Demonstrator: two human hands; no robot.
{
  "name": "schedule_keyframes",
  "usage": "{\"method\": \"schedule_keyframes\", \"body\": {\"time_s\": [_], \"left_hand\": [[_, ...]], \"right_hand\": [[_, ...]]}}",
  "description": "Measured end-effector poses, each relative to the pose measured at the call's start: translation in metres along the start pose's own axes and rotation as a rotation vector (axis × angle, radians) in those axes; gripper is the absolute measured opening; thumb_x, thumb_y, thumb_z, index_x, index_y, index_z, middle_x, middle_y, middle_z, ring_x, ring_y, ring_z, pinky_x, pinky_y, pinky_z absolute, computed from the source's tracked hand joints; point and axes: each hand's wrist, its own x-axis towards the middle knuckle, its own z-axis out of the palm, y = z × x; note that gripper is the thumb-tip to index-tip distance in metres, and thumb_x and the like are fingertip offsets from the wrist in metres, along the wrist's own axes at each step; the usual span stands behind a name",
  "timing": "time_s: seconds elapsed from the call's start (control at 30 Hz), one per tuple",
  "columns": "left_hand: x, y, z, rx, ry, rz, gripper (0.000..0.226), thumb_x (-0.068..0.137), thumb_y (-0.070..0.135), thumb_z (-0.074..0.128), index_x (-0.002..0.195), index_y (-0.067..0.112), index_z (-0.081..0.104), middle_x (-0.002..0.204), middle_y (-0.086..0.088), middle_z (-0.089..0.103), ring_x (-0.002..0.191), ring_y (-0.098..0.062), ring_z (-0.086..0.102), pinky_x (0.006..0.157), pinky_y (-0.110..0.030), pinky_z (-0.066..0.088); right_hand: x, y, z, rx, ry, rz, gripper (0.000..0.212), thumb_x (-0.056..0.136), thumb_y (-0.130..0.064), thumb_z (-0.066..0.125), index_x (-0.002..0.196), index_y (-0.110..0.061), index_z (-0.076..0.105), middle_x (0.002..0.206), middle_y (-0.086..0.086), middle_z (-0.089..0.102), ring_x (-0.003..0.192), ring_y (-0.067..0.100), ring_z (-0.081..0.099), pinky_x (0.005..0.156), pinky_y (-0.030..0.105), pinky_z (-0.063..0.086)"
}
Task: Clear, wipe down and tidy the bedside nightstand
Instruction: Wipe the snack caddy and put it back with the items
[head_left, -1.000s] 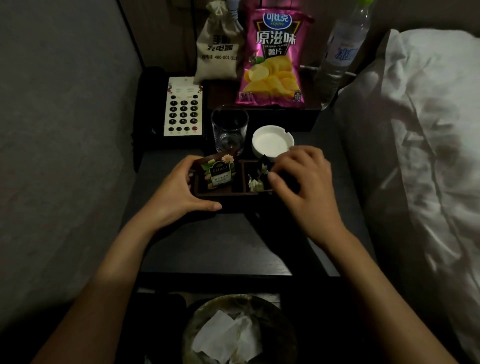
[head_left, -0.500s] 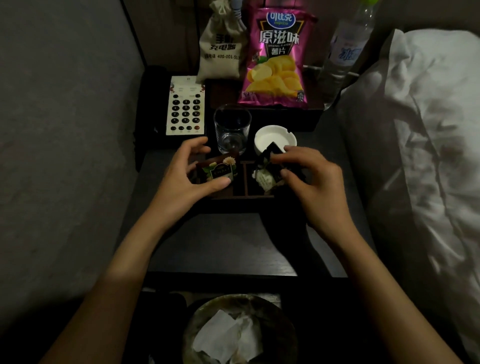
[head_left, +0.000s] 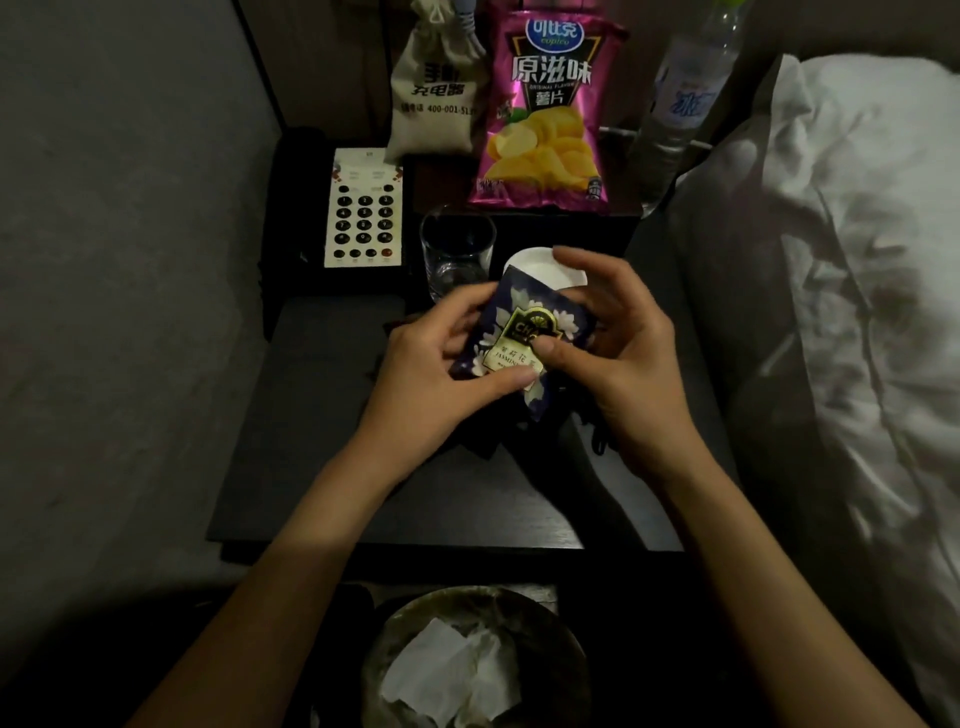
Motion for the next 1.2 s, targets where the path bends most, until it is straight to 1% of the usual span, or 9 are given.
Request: {"method": "schedule_keyframes", "body": {"time_s": [0.1,0.2,0.33,0.5,0.6,0.67,0.83,1.1,1.2], "left_hand": [[0.0,-0.002,0.005,-0.149,0.007,-0.044,0.049,0.077,0.012,0.078,0.121,0.021,0.06,0.103,0.001,0.072,0.082,-0.015,0.071,0.054,-0.025,0.055],[0.0,-0.003,0.004,-0.181,0.037,-0.037,0.047,0.078,0.009,0.077,0.12,0.019,0.059,0.103,0.0,0.072,0.083,-0.017,0.072,0.054,-0.025,0.056],[-0.002,-0.001,0.0,0.098,0.152,0.128,0.041,0.081,0.028,0.074,0.119,0.027,0.061,0.092,0.012,0.07,0.075,-0.003,0.066,0.052,-0.014,0.047],[0.008,-0.012,-0.043,0.36,0.435,0.17,0.035,0.083,0.041,0.068,0.114,0.027,0.06,0.099,0.008,0.063,0.084,-0.018,0.054,0.066,-0.031,0.041],[0.007,-0.02,-0.063,0.548,0.285,0.007,0.043,0.076,0.054,0.068,0.11,0.028,0.061,0.1,0.011,0.057,0.094,-0.015,0.053,0.078,-0.033,0.047],[0.004,-0.023,-0.066,0.608,0.173,-0.043,0.035,0.074,0.049,0.072,0.1,0.027,0.065,0.096,0.01,0.058,0.09,-0.013,0.056,0.078,-0.037,0.051],[0.003,-0.022,-0.066,0.586,0.216,-0.015,0.009,0.082,0.022,0.071,0.082,0.014,0.067,0.088,0.0,0.059,0.083,-0.019,0.056,0.075,-0.045,0.05],[0.006,-0.023,-0.058,0.416,0.2,-0.127,0.013,0.081,0.012,0.071,0.069,0.013,0.067,0.098,0.0,0.061,0.102,-0.023,0.056,0.092,-0.04,0.046],[0.005,-0.026,-0.058,0.489,0.192,-0.134,0.02,0.075,0.016,0.07,0.059,0.025,0.061,0.097,0.004,0.06,0.105,-0.018,0.05,0.087,-0.022,0.038]], "right_hand": [[-0.001,0.0,-0.002,0.062,0.048,0.035,0.061,0.081,0.009,0.072,0.134,-0.01,0.05,0.101,-0.001,0.07,0.094,0.018,0.071,0.08,0.027,0.057],[0.001,0.0,-0.003,-0.03,0.033,0.059,0.038,0.081,0.003,0.074,0.115,-0.007,0.061,0.101,0.006,0.071,0.095,0.023,0.07,0.083,0.033,0.057],[0.003,0.0,-0.007,-0.123,0.147,0.052,0.02,0.08,0.002,0.075,0.094,-0.007,0.064,0.089,0.004,0.073,0.084,0.015,0.071,0.075,0.028,0.057],[0.005,0.002,-0.017,-0.289,0.363,0.018,0.02,0.081,-0.004,0.076,0.094,-0.009,0.061,0.09,0.013,0.071,0.082,0.025,0.069,0.072,0.036,0.057],[0.005,0.005,-0.014,-0.412,0.352,-0.018,0.024,0.079,-0.004,0.076,0.092,-0.014,0.058,0.084,-0.002,0.068,0.073,0.0,0.062,0.066,0.015,0.048],[0.004,0.008,-0.012,-0.516,0.329,-0.018,0.028,0.078,-0.005,0.076,0.092,-0.019,0.057,0.087,-0.003,0.066,0.078,-0.006,0.059,0.068,0.009,0.045],[0.001,0.014,-0.01,-0.639,0.247,0.064,0.033,0.078,-0.011,0.077,0.099,-0.023,0.055,0.103,0.004,0.065,0.097,0.017,0.063,0.082,0.043,0.056],[0.0,0.018,-0.006,-0.677,0.186,0.087,0.031,0.083,-0.017,0.075,0.104,-0.022,0.053,0.097,0.003,0.066,0.093,0.017,0.064,0.077,0.036,0.055],[0.001,0.017,-0.007,-0.664,0.177,0.076,0.018,0.09,-0.027,0.069,0.1,-0.019,0.056,0.086,0.003,0.067,0.088,0.018,0.065,0.075,0.034,0.053]]}}
